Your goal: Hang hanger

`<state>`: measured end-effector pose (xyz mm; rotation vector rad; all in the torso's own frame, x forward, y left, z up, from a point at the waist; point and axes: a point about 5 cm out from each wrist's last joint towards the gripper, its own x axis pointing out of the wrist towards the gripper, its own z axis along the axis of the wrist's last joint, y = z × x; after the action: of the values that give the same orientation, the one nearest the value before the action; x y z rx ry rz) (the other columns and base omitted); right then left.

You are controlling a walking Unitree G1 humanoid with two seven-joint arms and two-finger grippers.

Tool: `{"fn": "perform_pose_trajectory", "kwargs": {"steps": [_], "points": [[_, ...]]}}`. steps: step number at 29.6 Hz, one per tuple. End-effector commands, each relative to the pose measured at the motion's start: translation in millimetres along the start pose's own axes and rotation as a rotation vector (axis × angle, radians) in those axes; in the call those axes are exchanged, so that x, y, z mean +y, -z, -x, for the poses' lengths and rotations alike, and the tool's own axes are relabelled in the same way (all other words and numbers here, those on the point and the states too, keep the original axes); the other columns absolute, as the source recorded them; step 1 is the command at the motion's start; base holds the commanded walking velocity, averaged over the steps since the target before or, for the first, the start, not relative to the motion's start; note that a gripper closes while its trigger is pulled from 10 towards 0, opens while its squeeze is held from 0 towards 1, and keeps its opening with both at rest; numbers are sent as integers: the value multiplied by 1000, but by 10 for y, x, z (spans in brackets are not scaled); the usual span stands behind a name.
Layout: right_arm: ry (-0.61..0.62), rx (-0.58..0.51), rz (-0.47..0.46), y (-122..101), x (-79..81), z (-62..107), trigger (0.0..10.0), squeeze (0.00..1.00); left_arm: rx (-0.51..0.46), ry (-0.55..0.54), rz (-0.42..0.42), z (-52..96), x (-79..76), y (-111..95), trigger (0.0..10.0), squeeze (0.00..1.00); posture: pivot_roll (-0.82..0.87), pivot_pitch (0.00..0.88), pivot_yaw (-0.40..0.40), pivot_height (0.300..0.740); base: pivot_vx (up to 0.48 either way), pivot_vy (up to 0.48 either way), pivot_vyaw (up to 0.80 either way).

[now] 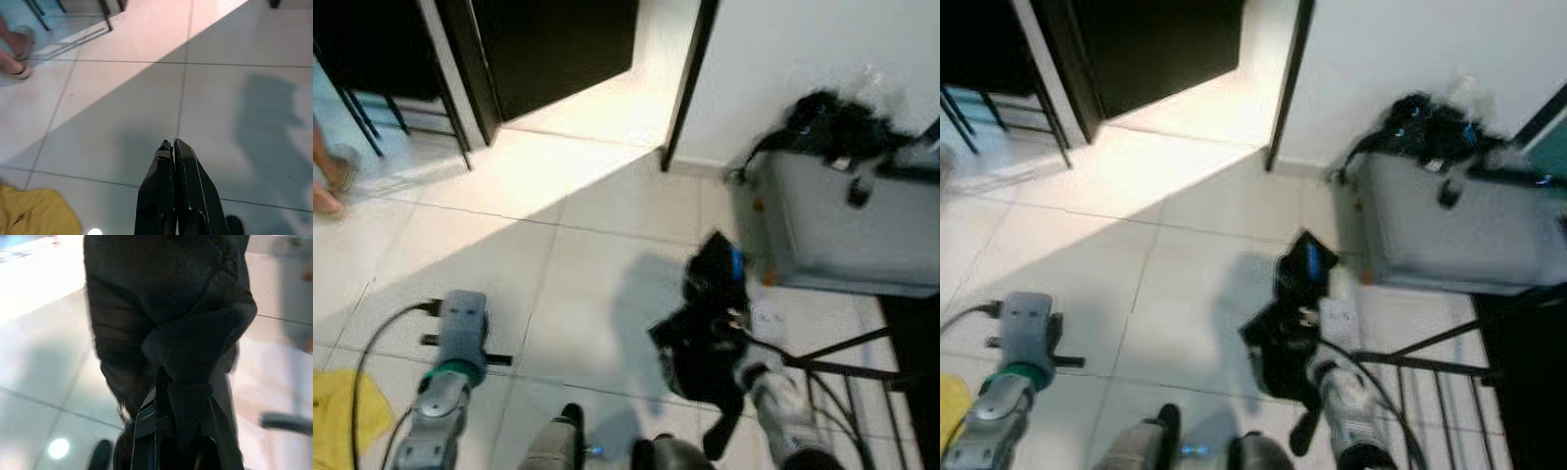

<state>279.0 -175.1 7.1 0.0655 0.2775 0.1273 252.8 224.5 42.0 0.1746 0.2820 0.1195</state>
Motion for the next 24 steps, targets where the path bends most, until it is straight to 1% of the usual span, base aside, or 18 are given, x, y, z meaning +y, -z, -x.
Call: {"fn": "perform_pose_trajectory", "kwargs": {"steps": [1, 4, 5, 6, 8, 9, 10, 11, 12, 14, 15, 17, 18, 19, 21, 22, 23, 24], "points": [[4, -18, -9, -8, -16, 18, 10000, 0, 36, -14, -9, 29, 53, 93, 10000, 0, 45, 117, -9, 740, 0, 0, 712], [-13, -45, -21, -59, 25, -13, 10000, 0, 49, -50, -30, 22, 174, 141, 10000, 0, 70, 68, -7, 740, 0, 0, 710], [-13, -45, -21, -59, 25, -13, 10000, 0, 49, -50, -30, 22, 174, 141, 10000, 0, 70, 68, -7, 740, 0, 0, 706], [-12, -52, -28, -70, 41, -26, 10000, 0, 42, -66, -29, 22, 218, 128, 10000, 0, 73, 53, -3, 740, 0, 0, 700], [-13, -57, -32, -81, 51, -33, 10000, 0, 36, -72, -26, 23, 231, 113, 10000, 0, 73, 53, -3, 740, 0, 0, 700], [-13, -90, -45, -154, 63, -64, 10000, 0, 13, -75, -27, 9, 241, 51, 10000, 0, 71, 49, -1, 740, 0, 0, 694], [-13, -90, -45, -154, 63, -64, 10000, 0, 13, -75, -27, 9, 241, 51, 10000, 0, 71, 49, -1, 740, 0, 0, 694], [-13, -111, -48, -206, 60, -80, 10000, 0, -2, -73, -29, -5, 242, 10, 10000, 0, 70, 47, 0, 740, 0, 0, 688], [-11, -151, -53, -301, 55, -104, 10000, 0, -34, -72, -22, -35, 247, -87, 10000, 0, 70, 47, 0, 740, 0, 0, 681], [-11, -168, -55, -341, 52, -112, 10000, 0, -49, -72, -17, -48, 251, -136, 10000, 0, 70, 47, 0, 740, 0, 0, 681], [-10, -215, -62, -448, 49, -123, 10000, 0, -93, -73, 0, -85, 254, -288, 10000, 0, 61, 45, 12, 740, 0, 0, 681], [-10, -226, -63, -469, 47, -123, 10000, 0, -103, -72, 3, -94, 255, -318, 10000, 0, 60, 45, 14, 740, 0, 0, 675], [-12, -250, -63, -522, 51, -123, 10000, 0, -126, -70, 8, -114, 254, -396, 10000, 0, 58, 48, 17, 740, 0, 0, 675], [-12, -250, -63, -522, 51, -123, 10000, 0, -126, -70, 8, -114, 254, -396, 10000, 0, 58, 48, 17, 740, 0, 0, 675], [-29, -315, -45, -667, 90, -116, 10000, 0, -187, -63, 23, -168, 245, -600, 10000, 0, 48, 44, 20, 740, 0, 0, 656], [-59, -372, -23, -802, 142, -98, 10000, 0, -238, -55, 39, -190, 226, -778, 10000, 0, 46, 45, 23, 740, 0, 0, 644], [-59, -372, -23, -802, 142, -98, 10000, 0, -238, -55, 39, -190, 226, -778, 10000, 0, 46, 45, 23, 740, 0, 0, 644], [-72, -390, -14, -849, 162, -89, 10000, 0, -255, -52, 44, -192, 216, -838, 10000, 0, 46, 47, 23, 740, 0, 0, 644]]}}
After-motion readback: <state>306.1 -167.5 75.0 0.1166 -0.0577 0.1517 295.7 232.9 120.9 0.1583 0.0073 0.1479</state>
